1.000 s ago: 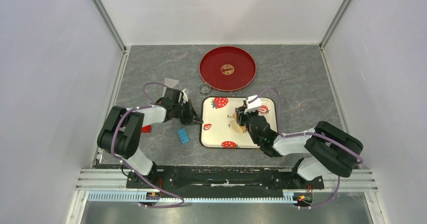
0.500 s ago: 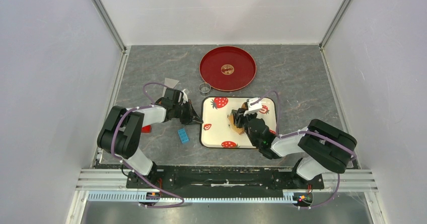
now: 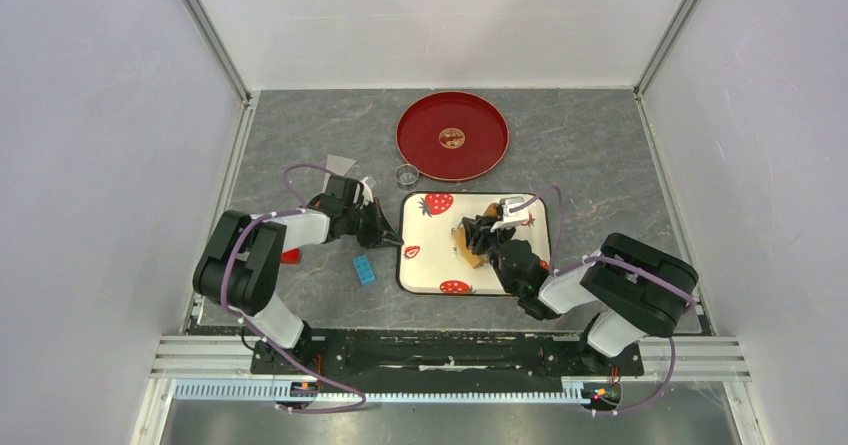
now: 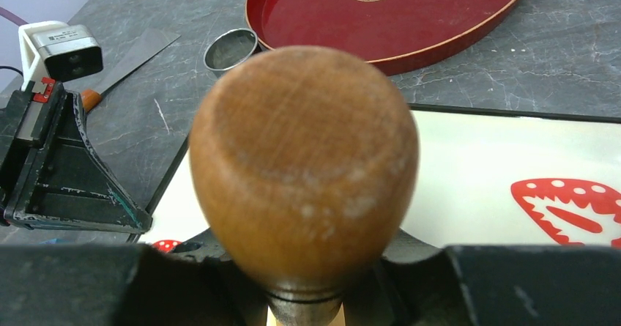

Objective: Roll out the dumpling wrappers from the dough

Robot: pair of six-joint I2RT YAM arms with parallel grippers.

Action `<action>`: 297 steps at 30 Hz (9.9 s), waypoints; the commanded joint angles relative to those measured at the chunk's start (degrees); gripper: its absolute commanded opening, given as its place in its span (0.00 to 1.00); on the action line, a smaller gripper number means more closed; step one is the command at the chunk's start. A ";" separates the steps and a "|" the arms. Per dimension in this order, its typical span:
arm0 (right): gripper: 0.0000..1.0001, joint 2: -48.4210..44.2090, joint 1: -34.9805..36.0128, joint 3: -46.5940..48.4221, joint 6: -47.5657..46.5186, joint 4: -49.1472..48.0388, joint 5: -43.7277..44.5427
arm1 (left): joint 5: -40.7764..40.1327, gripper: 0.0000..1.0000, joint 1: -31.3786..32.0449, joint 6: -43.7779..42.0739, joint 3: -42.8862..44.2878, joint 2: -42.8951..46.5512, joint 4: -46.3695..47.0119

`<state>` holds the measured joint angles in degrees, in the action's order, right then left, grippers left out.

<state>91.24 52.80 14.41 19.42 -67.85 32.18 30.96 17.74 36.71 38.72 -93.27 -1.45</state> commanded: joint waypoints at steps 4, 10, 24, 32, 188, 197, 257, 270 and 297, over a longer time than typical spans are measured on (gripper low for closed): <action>0.00 8.19 0.51 -4.95 0.36 24.95 -4.67 | -9.94 0.02 -0.07 -0.50 -2.90 -3.54 -4.17; 0.00 9.14 1.67 -5.65 1.38 25.46 -5.07 | -9.95 0.02 -0.07 -0.41 -2.94 -3.66 -4.17; 0.00 12.06 3.98 -7.51 4.18 25.19 -4.68 | -9.95 0.02 -0.07 -0.41 -2.85 -3.94 -4.17; 0.00 14.80 4.14 -9.27 5.47 23.13 -4.77 | -9.95 0.02 -0.09 -0.41 -2.78 -3.93 -4.17; 0.00 5.62 -6.19 -4.22 -2.00 25.84 7.39 | -12.82 0.02 -3.92 -0.75 -2.55 2.81 -8.62; 0.00 7.54 -7.00 -4.18 -0.11 27.16 7.10 | -13.55 0.02 -7.43 -1.17 0.28 4.16 -14.60; 0.00 11.85 -8.67 -5.99 8.89 31.20 1.52 | 5.22 0.32 -12.69 2.31 -5.89 5.87 -2.07; 0.00 11.80 -9.24 -4.96 9.50 32.39 1.02 | -1.14 0.48 -5.27 1.50 -1.54 2.27 -3.55; 0.00 5.00 -9.20 -6.18 15.30 38.43 5.42 | -14.36 0.02 -8.13 1.71 -1.29 5.33 -12.28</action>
<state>92.23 44.97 15.14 43.13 -59.92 31.94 27.62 13.87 38.04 37.80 -89.82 -7.68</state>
